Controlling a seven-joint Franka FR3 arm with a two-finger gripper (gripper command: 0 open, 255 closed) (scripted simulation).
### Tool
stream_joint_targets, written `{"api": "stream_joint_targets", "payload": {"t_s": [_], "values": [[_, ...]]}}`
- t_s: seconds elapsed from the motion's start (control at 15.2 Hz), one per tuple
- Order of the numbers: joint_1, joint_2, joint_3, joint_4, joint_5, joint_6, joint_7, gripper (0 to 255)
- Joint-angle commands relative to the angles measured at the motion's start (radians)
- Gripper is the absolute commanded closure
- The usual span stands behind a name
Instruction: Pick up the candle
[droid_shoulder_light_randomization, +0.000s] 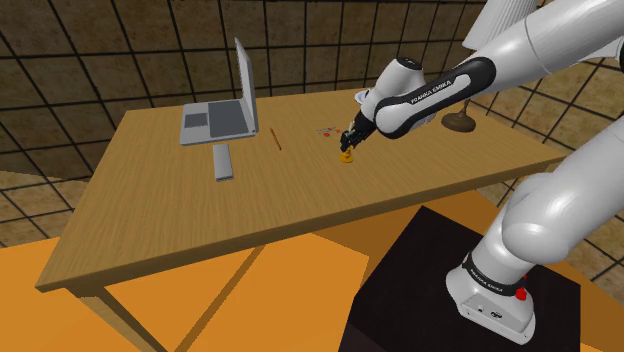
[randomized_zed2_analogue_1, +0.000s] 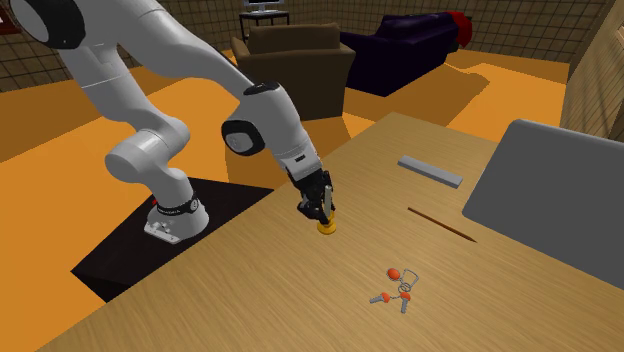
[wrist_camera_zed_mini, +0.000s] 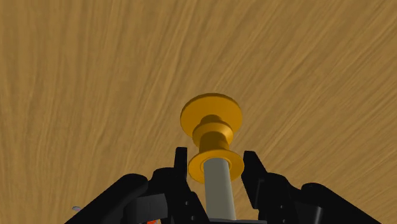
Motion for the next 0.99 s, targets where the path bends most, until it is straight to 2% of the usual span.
{"api": "stream_joint_targets", "payload": {"t_s": [0.0,0.79,0.92], "values": [[-0.003,-0.019,0.003,0.009,-0.005,-0.028,0.005,255],[-0.012,-0.115,0.014,0.096,-0.022,-0.211,0.022,255],[-0.012,-0.116,0.014,0.098,-0.022,-0.213,0.022,255]]}}
